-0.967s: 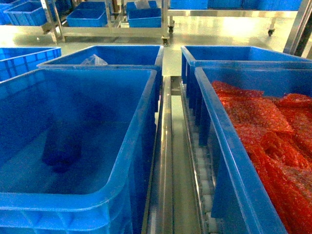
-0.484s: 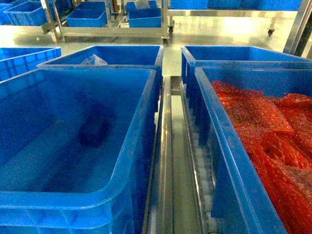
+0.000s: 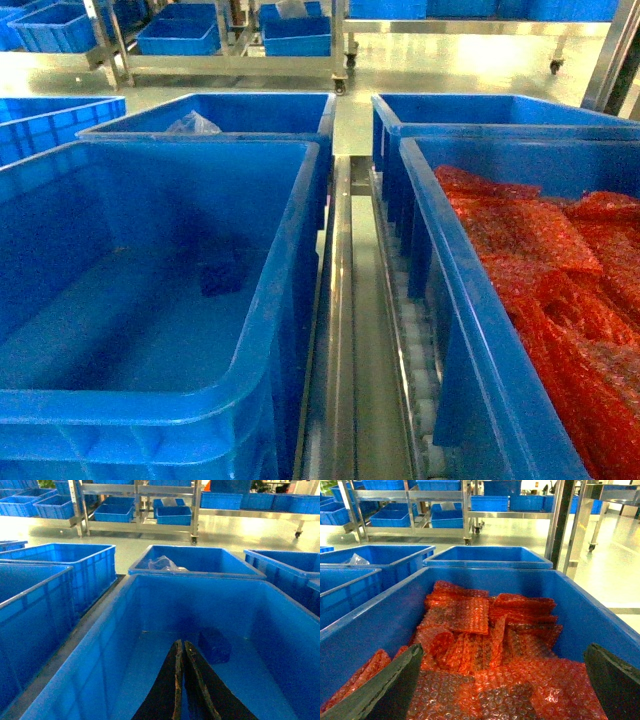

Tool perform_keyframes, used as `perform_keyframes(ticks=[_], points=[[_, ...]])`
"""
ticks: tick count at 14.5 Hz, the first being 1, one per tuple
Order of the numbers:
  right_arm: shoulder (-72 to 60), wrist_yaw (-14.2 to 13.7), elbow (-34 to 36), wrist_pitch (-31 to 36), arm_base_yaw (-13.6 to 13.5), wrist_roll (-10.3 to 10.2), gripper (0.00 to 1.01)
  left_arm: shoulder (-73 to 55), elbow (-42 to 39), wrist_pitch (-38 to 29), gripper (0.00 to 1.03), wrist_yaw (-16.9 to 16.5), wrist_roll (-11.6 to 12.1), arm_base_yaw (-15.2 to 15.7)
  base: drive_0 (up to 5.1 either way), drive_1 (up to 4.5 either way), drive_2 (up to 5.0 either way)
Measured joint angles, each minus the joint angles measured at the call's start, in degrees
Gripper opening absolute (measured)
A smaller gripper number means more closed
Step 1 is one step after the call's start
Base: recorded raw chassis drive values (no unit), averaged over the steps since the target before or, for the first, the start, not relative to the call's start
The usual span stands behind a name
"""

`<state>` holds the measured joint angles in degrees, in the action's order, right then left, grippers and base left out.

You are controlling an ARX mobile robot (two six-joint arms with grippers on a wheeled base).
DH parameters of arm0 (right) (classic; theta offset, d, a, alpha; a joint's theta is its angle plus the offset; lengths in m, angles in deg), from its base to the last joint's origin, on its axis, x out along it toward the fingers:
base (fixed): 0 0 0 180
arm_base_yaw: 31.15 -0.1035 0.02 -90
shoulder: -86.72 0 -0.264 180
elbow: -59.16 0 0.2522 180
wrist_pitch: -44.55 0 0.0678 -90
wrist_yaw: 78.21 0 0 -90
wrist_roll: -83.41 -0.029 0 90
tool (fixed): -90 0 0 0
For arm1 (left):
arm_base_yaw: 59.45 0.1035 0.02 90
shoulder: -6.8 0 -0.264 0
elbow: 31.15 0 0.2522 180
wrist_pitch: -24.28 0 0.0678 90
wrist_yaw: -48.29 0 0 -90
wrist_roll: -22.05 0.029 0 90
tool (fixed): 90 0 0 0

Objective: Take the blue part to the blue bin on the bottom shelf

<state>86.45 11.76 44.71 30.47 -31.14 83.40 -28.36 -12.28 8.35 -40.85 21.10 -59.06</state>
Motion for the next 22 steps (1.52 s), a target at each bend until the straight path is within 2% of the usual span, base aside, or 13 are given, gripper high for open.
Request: perform_keyframes(ticks=[1,2,4,9,15,16,17,22], points=[[0.0,0.02,0.0,0.02,0.0,0.0,0.98,6.36,-2.12,4.44,0.02,-0.85,0.07,-0.5,0.0,0.0,0.0],[0.0,0.02,0.0,0.02,0.0,0.0,0.98,8.2,-2.54,5.79,0.02,-0.85,0.07,-0.5,0.0,0.0,0.0],[0.0,0.02,0.0,0.0,0.0,0.0,0.98,10.93,-4.48,6.05,0.02,-0.85,0.09,-0.5,0.0,0.0,0.0],[0.0,0.04,0.0,0.02,0.0,0.0,0.98,19.58,-4.48,14.19,0.02,-0.85,0.11,-0.5,0.0,0.0,0.0],[0.0,0.02,0.0,0.02,0.0,0.0,0.98,25.4,-4.48,19.85,0.02,-0.85,0.11,-0.5,0.0,0.0,0.0],[0.0,0.02,0.0,0.0,0.0,-0.02,0.98,31.32,-4.44,28.98,0.02,-1.03,0.13,-0.5,0.0,0.0,0.0],[0.0,0.04,0.0,0.02,0.0,0.0,0.98,34.45,-4.44,30.32,0.02,-0.76,0.11,-0.5,0.0,0.0,0.0],[0.0,0.02,0.0,0.07,0.0,-0.02,0.98,34.53,-4.44,29.94,0.02,-0.85,0.2,-0.5,0.0,0.0,0.0]])
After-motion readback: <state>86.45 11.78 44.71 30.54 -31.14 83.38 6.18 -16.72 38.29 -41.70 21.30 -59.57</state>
